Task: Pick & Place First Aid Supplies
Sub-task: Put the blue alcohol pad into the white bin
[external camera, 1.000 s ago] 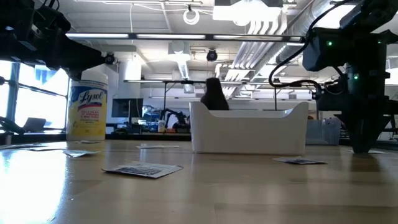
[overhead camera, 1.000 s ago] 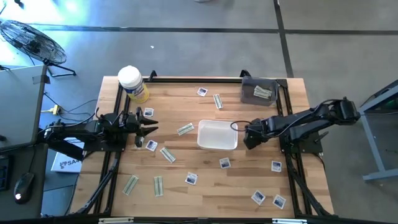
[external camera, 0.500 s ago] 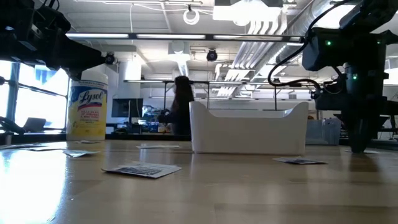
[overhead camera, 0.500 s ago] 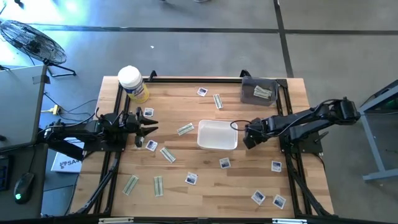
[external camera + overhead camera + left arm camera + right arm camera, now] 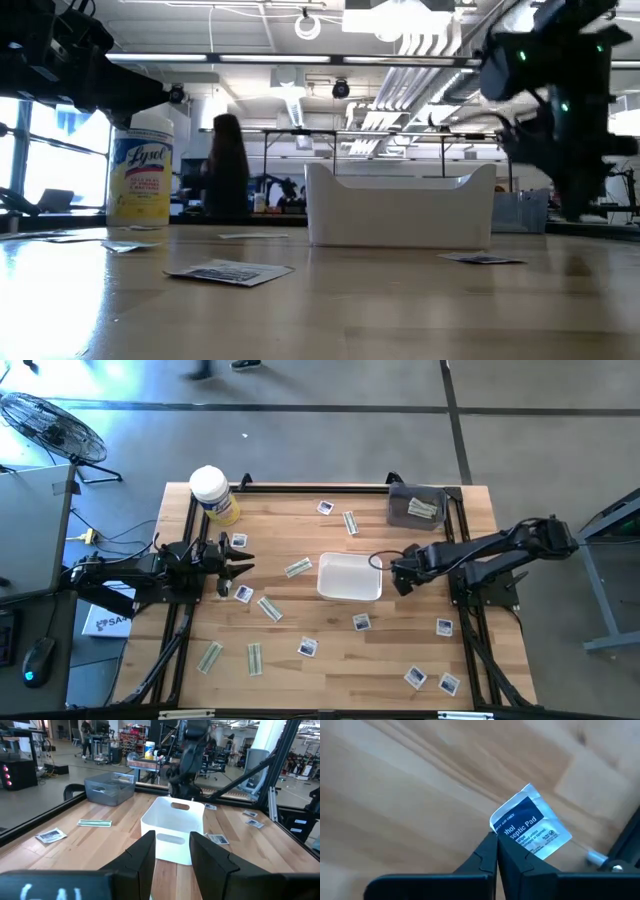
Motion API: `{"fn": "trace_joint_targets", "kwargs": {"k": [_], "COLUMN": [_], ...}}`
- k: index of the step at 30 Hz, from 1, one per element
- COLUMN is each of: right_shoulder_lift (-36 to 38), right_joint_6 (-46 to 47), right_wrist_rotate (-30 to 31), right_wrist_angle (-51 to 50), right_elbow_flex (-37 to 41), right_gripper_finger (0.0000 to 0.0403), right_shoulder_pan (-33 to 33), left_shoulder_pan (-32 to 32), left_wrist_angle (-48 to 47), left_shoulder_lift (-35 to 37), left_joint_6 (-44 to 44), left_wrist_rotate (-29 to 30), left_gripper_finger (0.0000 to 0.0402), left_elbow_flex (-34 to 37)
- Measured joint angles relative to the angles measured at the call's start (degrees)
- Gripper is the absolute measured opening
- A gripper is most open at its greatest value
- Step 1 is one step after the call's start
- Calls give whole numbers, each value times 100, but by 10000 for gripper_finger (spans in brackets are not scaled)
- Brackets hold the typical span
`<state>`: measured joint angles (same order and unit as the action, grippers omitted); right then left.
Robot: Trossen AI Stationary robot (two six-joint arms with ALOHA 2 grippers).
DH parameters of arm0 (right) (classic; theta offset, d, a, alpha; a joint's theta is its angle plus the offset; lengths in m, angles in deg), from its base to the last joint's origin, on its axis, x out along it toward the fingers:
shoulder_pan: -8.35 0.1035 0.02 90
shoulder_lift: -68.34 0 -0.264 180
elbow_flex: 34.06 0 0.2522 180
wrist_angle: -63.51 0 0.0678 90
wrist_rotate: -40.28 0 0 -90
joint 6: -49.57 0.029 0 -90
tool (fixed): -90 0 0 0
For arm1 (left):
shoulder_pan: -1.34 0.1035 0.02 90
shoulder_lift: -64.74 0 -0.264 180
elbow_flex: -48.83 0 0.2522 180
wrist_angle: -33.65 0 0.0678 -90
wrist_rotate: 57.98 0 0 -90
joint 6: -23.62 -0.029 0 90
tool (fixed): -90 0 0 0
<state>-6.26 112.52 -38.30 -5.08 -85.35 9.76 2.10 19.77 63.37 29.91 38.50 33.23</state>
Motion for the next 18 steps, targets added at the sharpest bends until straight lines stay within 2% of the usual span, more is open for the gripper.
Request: {"fn": "trace_joint_targets", "kwargs": {"k": [4,10,14,18], "right_shoulder_lift": [-12,-297,-917,-1783], "right_joint_6": [-2,-238,-587,-1053], "right_wrist_rotate": [247,772,869,688], "right_wrist_angle": [-540,-487,-477,-475], "right_elbow_flex": [-784,-2160,-3059,-3808], "right_gripper_finger": [1,1,0,0], "right_shoulder_pan": [243,768,990,1013], "left_shoulder_pan": [-1,-1,0,-2], "left_wrist_angle": [0,0,0,2], "left_shoulder_lift": [0,1,0,0], "left_joint_6": [1,1,2,2], "left_wrist_rotate": [0,0,0,0], "left_gripper_finger": [119,119,119,119], "left_elbow_flex": [0,0,0,0]}}
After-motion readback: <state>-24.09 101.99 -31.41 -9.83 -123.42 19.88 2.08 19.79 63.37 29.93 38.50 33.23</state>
